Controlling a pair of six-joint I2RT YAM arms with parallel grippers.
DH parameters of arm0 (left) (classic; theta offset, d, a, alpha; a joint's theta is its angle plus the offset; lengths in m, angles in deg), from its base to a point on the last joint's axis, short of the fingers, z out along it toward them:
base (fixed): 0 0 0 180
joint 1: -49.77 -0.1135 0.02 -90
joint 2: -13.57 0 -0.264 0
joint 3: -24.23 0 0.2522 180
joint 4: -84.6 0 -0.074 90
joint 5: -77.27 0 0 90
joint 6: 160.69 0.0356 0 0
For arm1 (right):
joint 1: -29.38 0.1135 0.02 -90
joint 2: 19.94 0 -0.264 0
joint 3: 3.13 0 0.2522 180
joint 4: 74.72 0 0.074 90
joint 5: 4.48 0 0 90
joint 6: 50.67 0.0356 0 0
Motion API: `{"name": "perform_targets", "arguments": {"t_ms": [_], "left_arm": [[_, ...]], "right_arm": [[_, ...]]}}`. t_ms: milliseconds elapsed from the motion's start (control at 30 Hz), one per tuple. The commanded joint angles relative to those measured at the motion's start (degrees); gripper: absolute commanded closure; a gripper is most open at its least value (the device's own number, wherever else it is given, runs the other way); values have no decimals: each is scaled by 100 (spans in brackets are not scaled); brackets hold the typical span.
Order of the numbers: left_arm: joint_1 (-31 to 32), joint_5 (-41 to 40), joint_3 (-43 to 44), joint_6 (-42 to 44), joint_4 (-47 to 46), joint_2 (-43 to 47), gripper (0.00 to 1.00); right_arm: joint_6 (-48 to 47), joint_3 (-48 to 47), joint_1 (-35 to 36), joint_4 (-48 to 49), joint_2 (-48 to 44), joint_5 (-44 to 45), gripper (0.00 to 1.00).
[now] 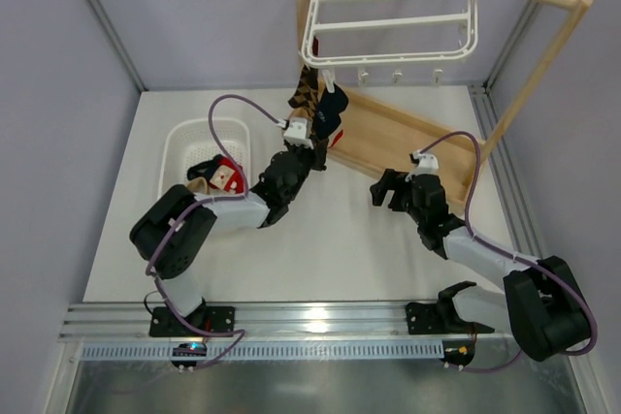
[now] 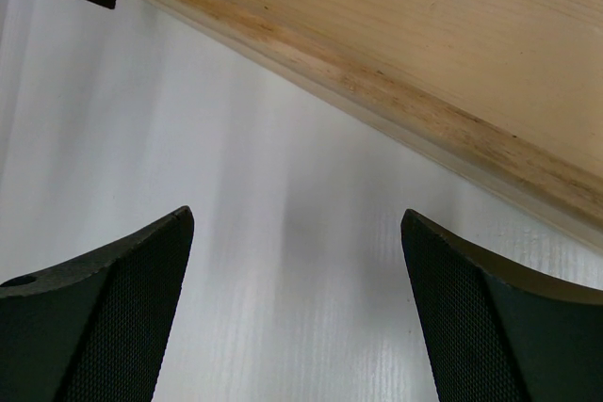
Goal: Remove the socks clipped to the hanger
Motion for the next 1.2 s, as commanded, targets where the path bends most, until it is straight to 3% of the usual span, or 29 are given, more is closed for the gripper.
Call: {"name": "perform_targets", "arguments": {"t_ms": [0, 100, 433, 700, 933, 1167], "left_arm": [[35, 27, 168, 75, -670, -67, 88], [44, 27, 89, 92, -766, -41, 100], [676, -614, -429, 769, -653, 573, 100], [1441, -1230, -851, 1103, -179, 1242, 100], [1547, -1441, -965, 621, 946, 2173, 100], [1556, -1222, -1071, 199, 1720, 2920, 100]], "right_arm": [[-51, -195, -19, 367, 45, -32, 9], [-59, -186, -19, 341, 10, -23, 9], [-200, -230, -19, -107, -429, 100, 10], [-551, -476, 16, -818, -2237, -548, 10], [-771, -1871, 25, -1434, -2847, -1402, 10], [-596, -3252, 43, -1198, -1795, -2649, 10]]}}
